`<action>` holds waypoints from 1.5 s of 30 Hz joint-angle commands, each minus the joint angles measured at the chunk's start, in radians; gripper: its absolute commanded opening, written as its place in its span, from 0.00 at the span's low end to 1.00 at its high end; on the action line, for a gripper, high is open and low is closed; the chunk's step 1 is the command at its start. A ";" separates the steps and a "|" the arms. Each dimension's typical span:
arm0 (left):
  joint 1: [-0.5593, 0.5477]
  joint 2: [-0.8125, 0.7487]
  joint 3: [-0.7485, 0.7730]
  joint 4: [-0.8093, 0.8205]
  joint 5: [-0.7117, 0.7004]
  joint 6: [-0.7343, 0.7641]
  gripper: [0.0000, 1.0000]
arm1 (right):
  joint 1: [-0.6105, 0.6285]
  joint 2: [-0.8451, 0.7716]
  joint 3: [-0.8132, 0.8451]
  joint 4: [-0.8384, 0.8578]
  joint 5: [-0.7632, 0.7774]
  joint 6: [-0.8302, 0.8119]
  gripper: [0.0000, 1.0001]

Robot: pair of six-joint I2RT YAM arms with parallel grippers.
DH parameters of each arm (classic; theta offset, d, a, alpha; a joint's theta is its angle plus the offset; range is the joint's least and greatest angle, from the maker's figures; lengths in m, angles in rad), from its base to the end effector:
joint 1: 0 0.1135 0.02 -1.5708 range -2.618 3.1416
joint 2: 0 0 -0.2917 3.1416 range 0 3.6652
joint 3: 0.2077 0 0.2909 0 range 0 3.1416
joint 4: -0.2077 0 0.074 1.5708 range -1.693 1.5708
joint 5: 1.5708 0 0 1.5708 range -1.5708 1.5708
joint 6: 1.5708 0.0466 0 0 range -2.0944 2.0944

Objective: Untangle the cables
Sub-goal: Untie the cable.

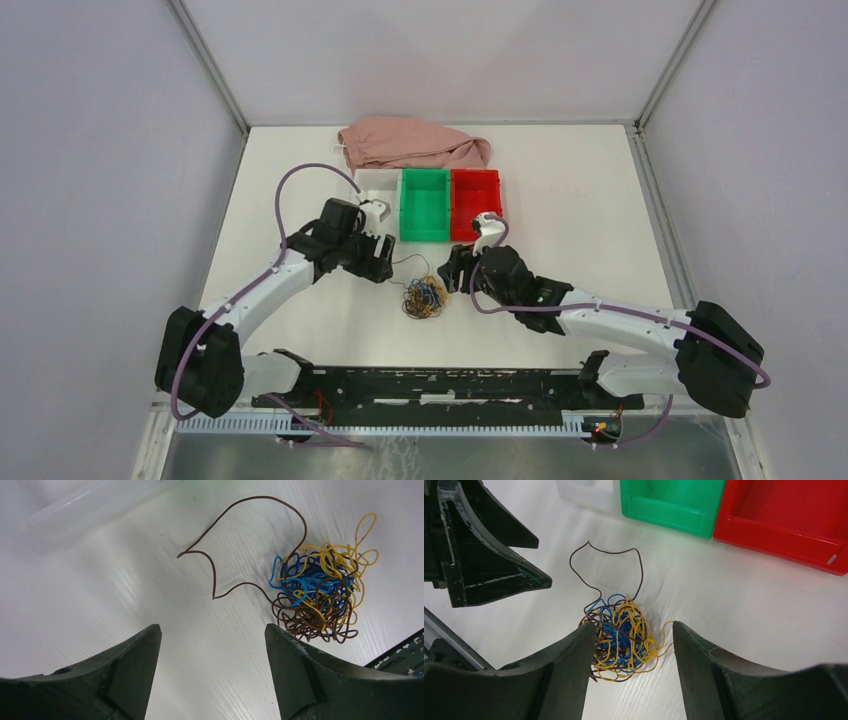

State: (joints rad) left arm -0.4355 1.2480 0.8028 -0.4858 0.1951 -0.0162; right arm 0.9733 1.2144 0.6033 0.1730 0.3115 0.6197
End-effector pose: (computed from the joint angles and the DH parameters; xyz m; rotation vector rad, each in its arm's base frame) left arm 0.2516 -0.1270 0.2257 0.6062 2.4552 -0.4286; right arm 0.1766 0.2342 0.2225 -0.1589 2.0522 0.7061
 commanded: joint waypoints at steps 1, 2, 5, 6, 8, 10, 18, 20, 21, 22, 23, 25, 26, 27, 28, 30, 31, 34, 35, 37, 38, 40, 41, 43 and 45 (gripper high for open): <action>0.008 0.033 0.000 0.122 0.138 -0.056 0.81 | 0.002 -0.021 0.061 -0.009 0.023 -0.016 0.64; 0.008 0.048 0.000 0.136 0.158 -0.063 0.79 | 0.002 -0.021 0.063 -0.011 0.023 -0.016 0.64; 0.008 0.095 -0.004 0.168 0.186 -0.074 0.72 | 0.001 -0.021 0.070 -0.018 0.023 -0.018 0.64; 0.008 0.110 -0.007 0.179 0.181 -0.076 0.70 | 0.002 -0.022 0.072 -0.022 0.023 -0.017 0.63; 0.008 0.139 -0.017 0.200 0.164 -0.076 0.66 | 0.001 -0.029 0.075 -0.030 0.024 -0.020 0.63; 0.008 0.157 -0.028 0.222 0.143 -0.077 0.65 | 0.001 -0.039 0.075 -0.037 0.028 -0.020 0.63; 0.009 0.221 -0.035 0.303 0.095 -0.083 0.51 | 0.002 -0.060 0.072 -0.050 0.029 -0.025 0.62; 0.008 0.230 -0.029 0.316 0.094 -0.082 0.47 | 0.001 -0.062 0.072 -0.051 0.027 -0.025 0.62; 0.008 0.234 -0.028 0.324 0.091 -0.082 0.45 | 0.002 -0.064 0.072 -0.050 0.026 -0.025 0.62; 0.008 0.235 -0.030 0.333 0.088 -0.080 0.43 | 0.002 -0.066 0.070 -0.050 0.025 -0.026 0.62; 0.007 0.236 -0.032 0.341 0.085 -0.076 0.41 | 0.002 -0.068 0.070 -0.051 0.024 -0.026 0.62; 0.007 0.242 -0.032 0.343 0.078 -0.070 0.36 | 0.001 -0.070 0.070 -0.051 0.022 -0.026 0.61; 0.007 0.244 -0.031 0.343 0.073 -0.065 0.34 | 0.002 -0.074 0.070 -0.049 0.020 -0.027 0.61; 0.006 0.244 -0.032 0.344 0.066 -0.059 0.31 | 0.001 -0.076 0.069 -0.049 0.020 -0.027 0.61; 0.007 0.241 -0.033 0.345 0.061 -0.054 0.28 | 0.002 -0.077 0.069 -0.048 0.019 -0.027 0.61; 0.005 0.221 -0.022 0.323 0.062 -0.042 0.19 | 0.001 -0.082 0.065 -0.046 0.015 -0.030 0.61; 0.005 0.204 -0.008 0.301 0.069 -0.033 0.14 | 0.002 -0.084 0.065 -0.045 0.014 -0.029 0.61; 0.001 0.117 0.043 0.214 0.096 -0.010 0.05 | 0.001 -0.092 0.059 -0.043 0.009 -0.034 0.64; -0.001 0.083 0.068 0.181 0.105 -0.005 0.04 | 0.002 -0.092 0.058 -0.041 0.009 -0.034 0.67; -0.007 0.028 0.131 0.102 0.127 0.008 0.04 | 0.003 -0.083 0.063 -0.039 0.012 -0.032 0.74; -0.009 0.008 0.164 0.061 0.139 0.010 0.04 | 0.004 -0.073 0.071 -0.041 0.014 -0.036 0.77; -0.009 -0.027 0.219 0.004 0.155 0.009 0.03 | 0.019 -0.046 0.096 -0.046 0.022 -0.054 0.81; -0.009 -0.043 0.237 -0.015 0.164 0.005 0.03 | 0.038 -0.029 0.113 -0.048 0.031 -0.066 0.81; -0.009 -0.068 0.263 -0.044 0.182 -0.005 0.03 | 0.064 0.009 0.148 -0.050 0.041 -0.087 0.82; -0.009 -0.083 0.278 -0.072 0.206 -0.012 0.03 | 0.085 0.044 0.181 -0.049 0.056 -0.103 0.82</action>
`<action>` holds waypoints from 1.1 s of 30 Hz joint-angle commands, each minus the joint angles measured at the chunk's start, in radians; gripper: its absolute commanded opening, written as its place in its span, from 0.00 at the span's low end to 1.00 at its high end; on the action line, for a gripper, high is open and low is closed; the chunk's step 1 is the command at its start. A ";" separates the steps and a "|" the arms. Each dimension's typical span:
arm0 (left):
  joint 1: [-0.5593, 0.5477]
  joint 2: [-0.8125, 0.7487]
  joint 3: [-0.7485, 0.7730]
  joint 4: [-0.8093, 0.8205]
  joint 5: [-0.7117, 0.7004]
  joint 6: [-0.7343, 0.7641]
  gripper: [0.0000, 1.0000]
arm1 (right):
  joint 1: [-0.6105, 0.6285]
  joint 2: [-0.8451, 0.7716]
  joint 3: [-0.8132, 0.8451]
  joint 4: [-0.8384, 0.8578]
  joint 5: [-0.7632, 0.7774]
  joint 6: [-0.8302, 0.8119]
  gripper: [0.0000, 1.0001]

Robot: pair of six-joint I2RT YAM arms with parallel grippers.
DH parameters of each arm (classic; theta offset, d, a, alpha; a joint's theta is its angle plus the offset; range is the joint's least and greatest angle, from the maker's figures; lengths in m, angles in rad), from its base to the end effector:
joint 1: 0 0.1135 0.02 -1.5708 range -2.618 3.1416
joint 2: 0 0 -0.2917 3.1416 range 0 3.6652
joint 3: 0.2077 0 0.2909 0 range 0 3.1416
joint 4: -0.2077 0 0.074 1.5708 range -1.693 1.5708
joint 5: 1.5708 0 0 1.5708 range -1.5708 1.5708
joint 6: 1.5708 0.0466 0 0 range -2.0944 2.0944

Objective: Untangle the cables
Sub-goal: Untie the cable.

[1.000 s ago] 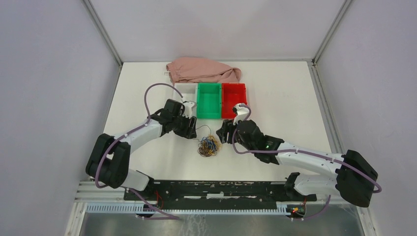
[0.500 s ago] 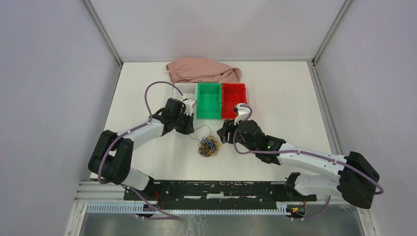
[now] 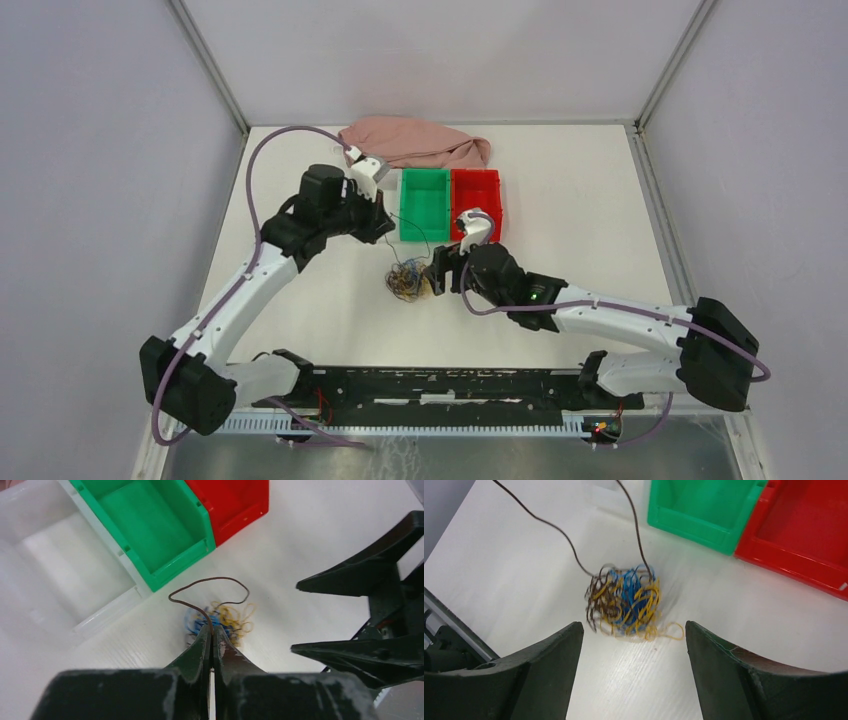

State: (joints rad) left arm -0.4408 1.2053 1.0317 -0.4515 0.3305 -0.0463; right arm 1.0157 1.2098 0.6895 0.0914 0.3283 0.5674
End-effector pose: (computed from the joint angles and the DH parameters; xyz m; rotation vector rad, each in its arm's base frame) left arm 0.2669 -0.1426 0.3268 0.6210 2.1406 -0.6334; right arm 0.1715 0.2480 0.2478 -0.2409 2.0291 0.6920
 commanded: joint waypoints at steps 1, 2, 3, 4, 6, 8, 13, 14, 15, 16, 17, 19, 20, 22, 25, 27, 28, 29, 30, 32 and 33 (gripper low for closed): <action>-0.003 -0.045 0.054 -0.120 0.080 0.014 0.03 | 0.047 0.065 0.109 0.036 0.043 -0.058 0.81; -0.004 -0.050 0.058 -0.130 0.089 0.012 0.03 | 0.050 0.086 0.121 0.041 0.046 -0.063 0.81; -0.004 -0.054 0.061 -0.142 0.097 0.011 0.03 | 0.052 0.102 0.132 0.047 0.049 -0.066 0.81; -0.005 -0.060 0.063 -0.151 0.104 0.010 0.03 | 0.053 0.117 0.142 0.053 0.054 -0.067 0.81; -0.005 -0.070 0.070 -0.165 0.117 0.006 0.03 | 0.053 0.146 0.161 0.069 0.061 -0.069 0.80; -0.005 -0.080 0.078 -0.176 0.130 0.001 0.03 | 0.053 0.179 0.188 0.082 0.068 -0.069 0.79; -0.006 -0.097 0.107 -0.204 0.165 0.001 0.03 | 0.053 0.245 0.238 0.101 0.087 -0.063 0.77; -0.005 -0.097 0.115 -0.211 0.178 0.000 0.03 | 0.055 0.254 0.243 0.107 0.091 -0.060 0.77; -0.005 -0.099 0.124 -0.217 0.193 0.000 0.03 | 0.054 0.262 0.248 0.109 0.094 -0.061 0.77; -0.006 -0.102 0.131 -0.221 0.210 -0.002 0.03 | 0.055 0.269 0.254 0.110 0.100 -0.059 0.76; -0.005 -0.103 0.138 -0.224 0.228 -0.003 0.03 | 0.055 0.273 0.260 0.112 0.106 -0.057 0.76; -0.005 -0.106 0.155 -0.231 0.261 -0.007 0.03 | 0.055 0.283 0.267 0.115 0.123 -0.052 0.76; -0.004 -0.105 0.165 -0.236 0.279 -0.007 0.03 | 0.054 0.287 0.268 0.118 0.128 -0.050 0.76; -0.005 -0.107 0.183 -0.245 0.317 -0.005 0.03 | 0.054 0.294 0.270 0.125 0.128 -0.041 0.76; -0.005 -0.107 0.216 -0.253 0.364 -0.007 0.03 | 0.054 0.304 0.267 0.130 0.117 -0.007 0.76; -0.005 -0.103 0.244 -0.257 0.380 -0.009 0.03 | 0.055 0.303 0.252 0.139 0.113 0.020 0.77; -0.004 -0.101 0.261 -0.261 0.386 -0.011 0.03 | 0.054 0.299 0.238 0.152 0.110 0.034 0.77; -0.005 -0.098 0.278 -0.263 0.392 -0.014 0.03 | 0.054 0.296 0.221 0.166 0.108 0.048 0.77; -0.005 -0.096 0.293 -0.265 0.399 -0.020 0.03 | 0.054 0.294 0.204 0.179 0.108 0.064 0.77; -0.005 -0.089 0.324 -0.265 0.415 -0.035 0.03 | 0.054 0.298 0.180 0.206 0.106 0.093 0.77; -0.005 -0.086 0.340 -0.265 0.423 -0.047 0.03 | 0.054 0.303 0.175 0.215 0.101 0.105 0.77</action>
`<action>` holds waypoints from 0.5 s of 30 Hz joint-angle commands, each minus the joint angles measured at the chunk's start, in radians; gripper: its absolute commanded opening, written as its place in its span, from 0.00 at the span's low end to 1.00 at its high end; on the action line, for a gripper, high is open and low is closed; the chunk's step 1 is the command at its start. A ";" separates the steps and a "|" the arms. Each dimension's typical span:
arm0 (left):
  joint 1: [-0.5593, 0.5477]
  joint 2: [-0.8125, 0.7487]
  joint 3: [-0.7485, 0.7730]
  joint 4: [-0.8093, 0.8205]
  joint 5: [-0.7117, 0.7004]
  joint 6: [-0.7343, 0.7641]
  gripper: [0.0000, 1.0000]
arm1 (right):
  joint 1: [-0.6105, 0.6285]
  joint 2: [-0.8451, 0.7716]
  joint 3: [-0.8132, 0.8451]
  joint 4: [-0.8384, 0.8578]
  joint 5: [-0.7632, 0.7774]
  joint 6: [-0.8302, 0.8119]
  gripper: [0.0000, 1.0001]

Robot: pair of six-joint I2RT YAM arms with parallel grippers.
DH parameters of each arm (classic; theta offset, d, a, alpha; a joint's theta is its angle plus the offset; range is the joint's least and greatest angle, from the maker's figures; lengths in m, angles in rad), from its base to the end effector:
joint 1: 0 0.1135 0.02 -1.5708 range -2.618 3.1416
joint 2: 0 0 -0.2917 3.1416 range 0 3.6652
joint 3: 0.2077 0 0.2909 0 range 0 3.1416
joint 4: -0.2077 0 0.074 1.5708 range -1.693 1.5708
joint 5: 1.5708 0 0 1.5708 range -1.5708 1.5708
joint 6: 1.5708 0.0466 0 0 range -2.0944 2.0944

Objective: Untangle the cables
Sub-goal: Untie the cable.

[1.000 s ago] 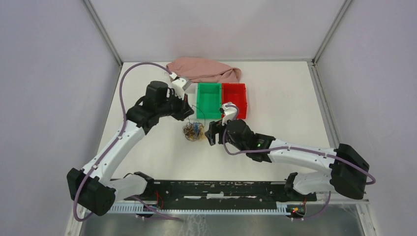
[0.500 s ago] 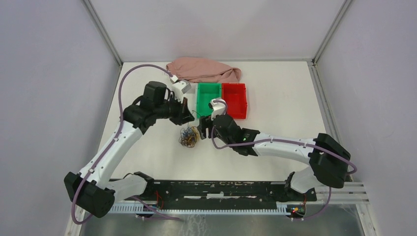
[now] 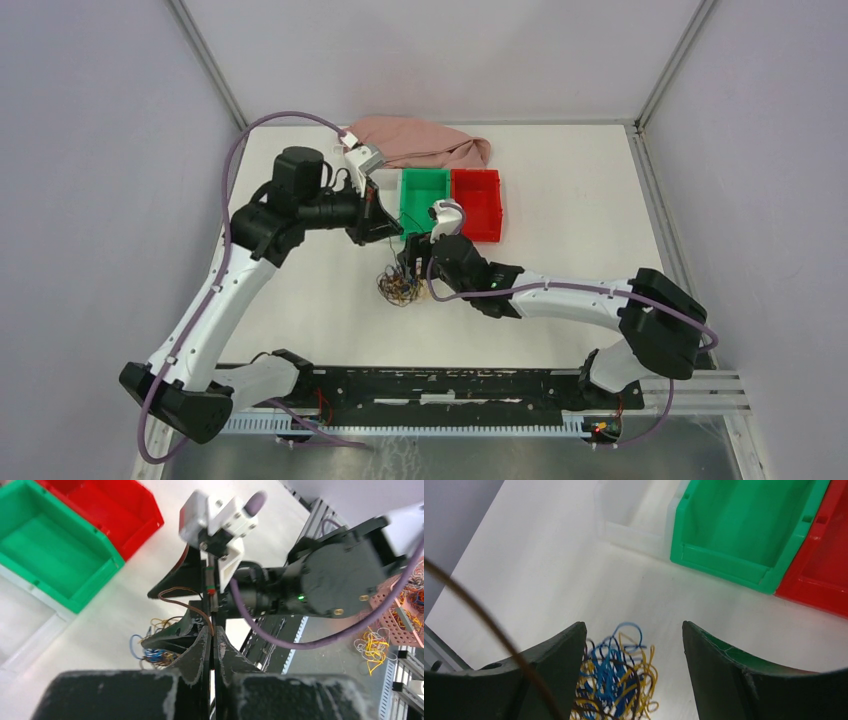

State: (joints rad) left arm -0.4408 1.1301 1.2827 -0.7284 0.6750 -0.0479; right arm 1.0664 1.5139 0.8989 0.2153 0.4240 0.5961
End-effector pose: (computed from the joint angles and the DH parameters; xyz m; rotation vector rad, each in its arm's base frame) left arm 0.2231 -0.1374 0.4198 0.8142 2.0107 -1.0056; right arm 0.1994 0.3215 0.2442 -0.1861 1.9872 0.6814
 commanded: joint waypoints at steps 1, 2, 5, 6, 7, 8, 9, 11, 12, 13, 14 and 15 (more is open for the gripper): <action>-0.006 -0.006 0.111 0.012 0.087 -0.061 0.03 | 0.003 0.006 -0.036 0.096 -0.002 0.086 0.77; -0.007 -0.002 0.126 0.012 0.097 -0.072 0.03 | 0.003 0.014 -0.033 0.102 -0.011 0.092 0.77; -0.007 0.006 0.169 0.023 0.114 -0.106 0.03 | 0.003 0.040 -0.017 0.124 -0.042 0.105 0.76; -0.008 0.005 0.180 0.032 0.117 -0.117 0.03 | 0.003 0.048 -0.013 0.143 -0.058 0.110 0.75; -0.007 0.005 0.189 0.039 0.118 -0.126 0.03 | 0.003 0.053 -0.007 0.153 -0.069 0.110 0.74; -0.009 0.005 0.197 0.042 0.119 -0.133 0.03 | 0.004 0.059 0.000 0.158 -0.077 0.108 0.73; -0.009 0.006 0.206 0.044 0.120 -0.137 0.03 | 0.003 0.063 0.008 0.156 -0.085 0.108 0.72; -0.011 0.008 0.224 0.044 0.118 -0.142 0.03 | 0.003 0.072 0.017 0.154 -0.092 0.112 0.72; -0.010 0.010 0.233 0.044 0.117 -0.146 0.03 | 0.003 0.075 0.016 0.160 -0.093 0.120 0.72; -0.012 0.012 0.242 0.044 0.117 -0.149 0.03 | 0.003 0.078 0.016 0.166 -0.095 0.123 0.72; -0.013 0.014 0.248 0.048 0.119 -0.157 0.03 | 0.004 0.082 0.019 0.171 -0.100 0.126 0.72; -0.012 0.016 0.254 0.050 0.119 -0.161 0.03 | 0.003 0.086 0.022 0.172 -0.108 0.126 0.71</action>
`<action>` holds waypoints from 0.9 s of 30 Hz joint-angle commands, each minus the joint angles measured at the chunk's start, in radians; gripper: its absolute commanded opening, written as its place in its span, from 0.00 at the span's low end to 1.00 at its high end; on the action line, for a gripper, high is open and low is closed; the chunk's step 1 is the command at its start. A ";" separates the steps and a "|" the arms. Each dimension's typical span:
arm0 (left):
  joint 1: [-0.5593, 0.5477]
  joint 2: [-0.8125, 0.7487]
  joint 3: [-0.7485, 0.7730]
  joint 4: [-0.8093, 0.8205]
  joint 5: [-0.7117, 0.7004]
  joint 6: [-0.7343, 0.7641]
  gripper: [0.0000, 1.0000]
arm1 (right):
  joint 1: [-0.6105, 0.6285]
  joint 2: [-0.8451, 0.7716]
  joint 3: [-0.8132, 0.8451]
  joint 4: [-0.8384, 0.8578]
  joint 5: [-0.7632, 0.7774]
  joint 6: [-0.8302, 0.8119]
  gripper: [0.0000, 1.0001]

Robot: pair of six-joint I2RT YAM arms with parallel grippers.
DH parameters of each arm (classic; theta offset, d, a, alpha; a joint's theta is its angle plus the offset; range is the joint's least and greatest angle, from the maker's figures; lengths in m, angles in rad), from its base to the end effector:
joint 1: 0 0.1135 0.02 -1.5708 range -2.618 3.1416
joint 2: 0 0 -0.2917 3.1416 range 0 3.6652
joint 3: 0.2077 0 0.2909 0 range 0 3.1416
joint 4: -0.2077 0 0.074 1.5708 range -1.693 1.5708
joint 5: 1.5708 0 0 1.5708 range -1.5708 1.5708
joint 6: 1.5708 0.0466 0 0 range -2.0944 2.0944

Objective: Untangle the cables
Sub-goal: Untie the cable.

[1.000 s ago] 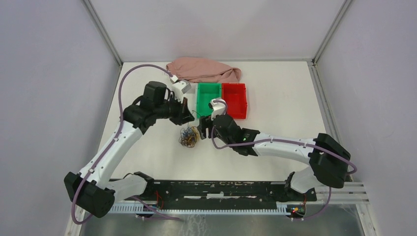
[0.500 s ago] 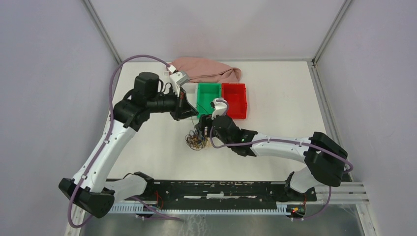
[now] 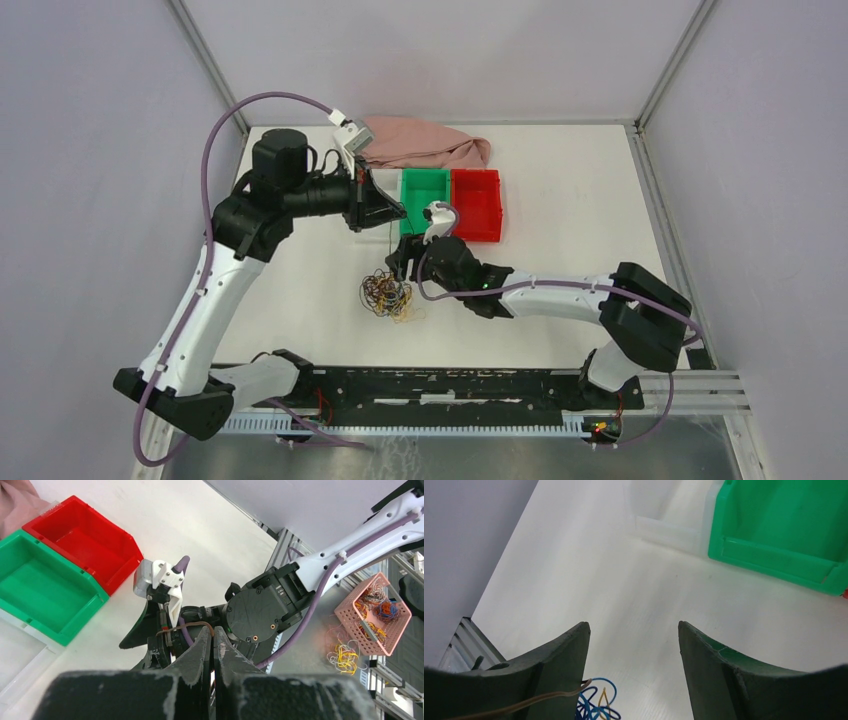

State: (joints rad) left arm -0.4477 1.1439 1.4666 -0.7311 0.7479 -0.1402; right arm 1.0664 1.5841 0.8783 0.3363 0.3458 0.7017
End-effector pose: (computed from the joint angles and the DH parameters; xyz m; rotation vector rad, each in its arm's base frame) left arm 0.2111 -0.1365 0.4832 0.8026 1.8667 -1.1135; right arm 0.2020 0.3332 0.2236 -0.1272 2.0081 0.8372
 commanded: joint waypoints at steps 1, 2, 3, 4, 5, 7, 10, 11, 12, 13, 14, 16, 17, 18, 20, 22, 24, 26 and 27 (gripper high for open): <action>-0.006 0.002 0.077 0.056 0.044 -0.071 0.03 | 0.003 0.019 0.045 0.048 -0.038 0.022 0.71; -0.005 0.005 0.089 0.058 0.042 -0.071 0.03 | 0.004 0.022 0.046 0.046 -0.044 0.023 0.70; -0.005 0.006 0.102 0.058 0.037 -0.069 0.03 | 0.003 0.024 0.042 0.046 -0.047 0.026 0.69; -0.005 0.009 0.120 0.058 0.031 -0.065 0.03 | 0.003 0.026 0.033 0.047 -0.049 0.029 0.69; -0.006 0.012 0.138 0.058 0.023 -0.057 0.03 | 0.004 0.028 0.024 0.049 -0.048 0.033 0.68; -0.006 0.019 0.190 0.059 -0.003 -0.040 0.03 | 0.003 0.033 0.002 0.054 -0.037 0.040 0.67; -0.005 0.034 0.267 0.059 -0.033 -0.020 0.03 | 0.004 0.033 -0.026 0.050 -0.015 0.037 0.66; -0.005 0.038 0.292 0.059 -0.044 -0.015 0.03 | 0.003 0.028 -0.036 0.044 -0.005 0.033 0.66; -0.006 0.041 0.313 0.059 -0.055 -0.007 0.03 | 0.004 0.022 -0.043 0.037 0.005 0.027 0.65; -0.006 0.042 0.330 0.058 -0.067 0.001 0.03 | 0.003 0.011 -0.054 0.026 0.019 0.022 0.65; -0.005 0.042 0.344 0.057 -0.081 0.012 0.03 | 0.003 -0.010 -0.064 0.013 0.042 0.017 0.65; -0.006 0.041 0.370 0.051 -0.114 0.040 0.03 | 0.002 -0.050 -0.093 -0.012 0.079 0.001 0.63; -0.006 0.041 0.381 0.047 -0.128 0.055 0.03 | 0.002 -0.072 -0.111 -0.017 0.099 -0.004 0.63; -0.005 0.038 0.389 0.044 -0.143 0.068 0.03 | 0.002 -0.095 -0.130 -0.020 0.112 -0.014 0.63; -0.006 0.035 0.396 0.046 -0.167 0.084 0.03 | 0.001 -0.136 -0.155 -0.046 0.140 -0.035 0.63; -0.006 0.033 0.402 0.053 -0.186 0.090 0.03 | 0.001 -0.169 -0.185 -0.064 0.163 -0.047 0.63; -0.006 0.034 0.418 0.070 -0.217 0.091 0.03 | 0.000 -0.191 -0.214 -0.066 0.176 -0.050 0.63; -0.005 0.037 0.438 0.093 -0.243 0.090 0.03 | 0.000 -0.197 -0.233 -0.065 0.179 -0.046 0.62; -0.005 0.041 0.451 0.100 -0.250 0.088 0.03 | 0.000 -0.198 -0.238 -0.066 0.176 -0.045 0.62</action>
State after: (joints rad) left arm -0.4557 1.2045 1.8206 -0.7837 0.5652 -0.1028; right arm 1.0668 1.3926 0.6895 0.3504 0.4755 0.6777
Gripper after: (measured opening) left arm 0.058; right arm 0.628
